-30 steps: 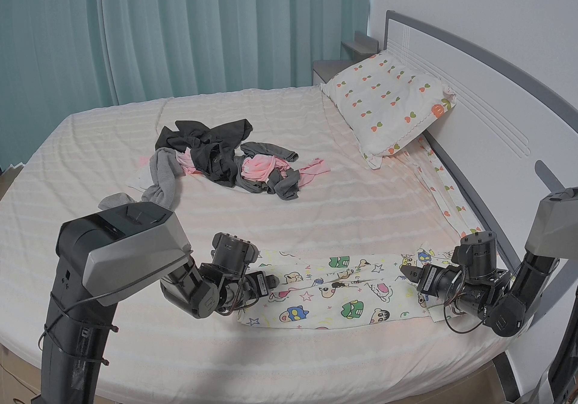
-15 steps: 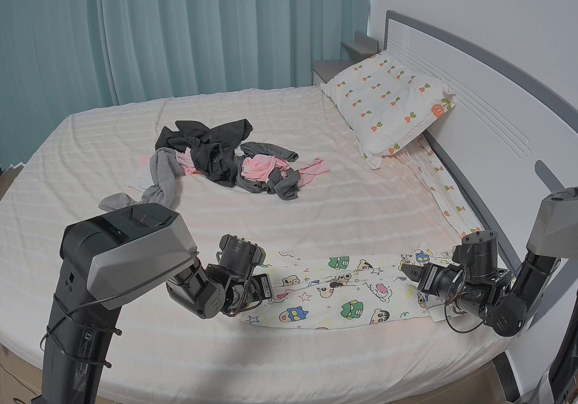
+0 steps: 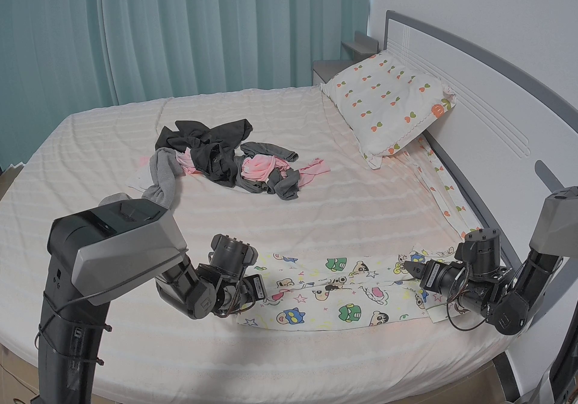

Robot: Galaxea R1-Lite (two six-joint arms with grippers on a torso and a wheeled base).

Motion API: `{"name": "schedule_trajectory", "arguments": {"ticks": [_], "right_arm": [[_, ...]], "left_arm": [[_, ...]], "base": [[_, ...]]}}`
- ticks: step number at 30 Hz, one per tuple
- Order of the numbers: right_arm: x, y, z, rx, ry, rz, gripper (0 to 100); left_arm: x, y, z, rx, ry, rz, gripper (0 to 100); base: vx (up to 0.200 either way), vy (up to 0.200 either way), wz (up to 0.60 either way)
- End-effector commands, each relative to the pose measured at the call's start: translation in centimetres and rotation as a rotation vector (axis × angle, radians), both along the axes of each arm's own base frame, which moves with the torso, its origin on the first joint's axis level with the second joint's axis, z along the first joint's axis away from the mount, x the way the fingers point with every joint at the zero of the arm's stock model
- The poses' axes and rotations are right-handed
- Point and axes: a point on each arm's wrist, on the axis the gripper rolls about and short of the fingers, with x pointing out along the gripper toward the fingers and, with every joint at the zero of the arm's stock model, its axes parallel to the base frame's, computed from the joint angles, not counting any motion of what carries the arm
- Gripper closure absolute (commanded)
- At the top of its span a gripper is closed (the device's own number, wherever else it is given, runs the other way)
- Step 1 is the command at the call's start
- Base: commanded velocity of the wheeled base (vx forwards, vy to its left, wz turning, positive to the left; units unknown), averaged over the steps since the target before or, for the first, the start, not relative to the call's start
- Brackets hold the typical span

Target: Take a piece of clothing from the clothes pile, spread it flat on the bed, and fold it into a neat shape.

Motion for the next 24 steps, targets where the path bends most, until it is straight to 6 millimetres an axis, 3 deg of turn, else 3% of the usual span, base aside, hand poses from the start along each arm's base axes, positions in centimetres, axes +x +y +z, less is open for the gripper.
{"name": "schedule_trajectory", "arguments": {"ticks": [1, 7, 15, 20, 24], "right_arm": [[-0.3, -0.1, 0.2, 0.002, -0.002, 0.003, 0], [-0.3, -0.1, 0.3, 0.004, -0.007, 0.003, 0], [-0.4, -0.1, 1.0, 0.013, -0.028, 0.002, 0], [-0.4, -0.1, 1.1, 0.015, -0.034, 0.002, 0], [-0.4, -0.1, 1.2, 0.015, -0.036, 0.001, 0]], "left_arm": [[-0.4, 0.7, 1.2, -0.015, -0.004, 0.018, 100], [-1.2, 2.0, 1.6, -0.007, 0.012, 0.041, 100], [-2.2, 5.6, 3.0, -0.034, 0.039, 0.092, 100], [-2.5, 8.6, 4.0, -0.052, 0.041, 0.149, 100], [-3.5, 12.3, 5.4, -0.101, 0.046, 0.211, 100]], "base": [[0.000, 0.000, 0.00], [0.000, 0.000, 0.00], [0.000, 0.000, 0.00], [0.000, 0.000, 0.00], [0.000, 0.000, 0.00]]}}
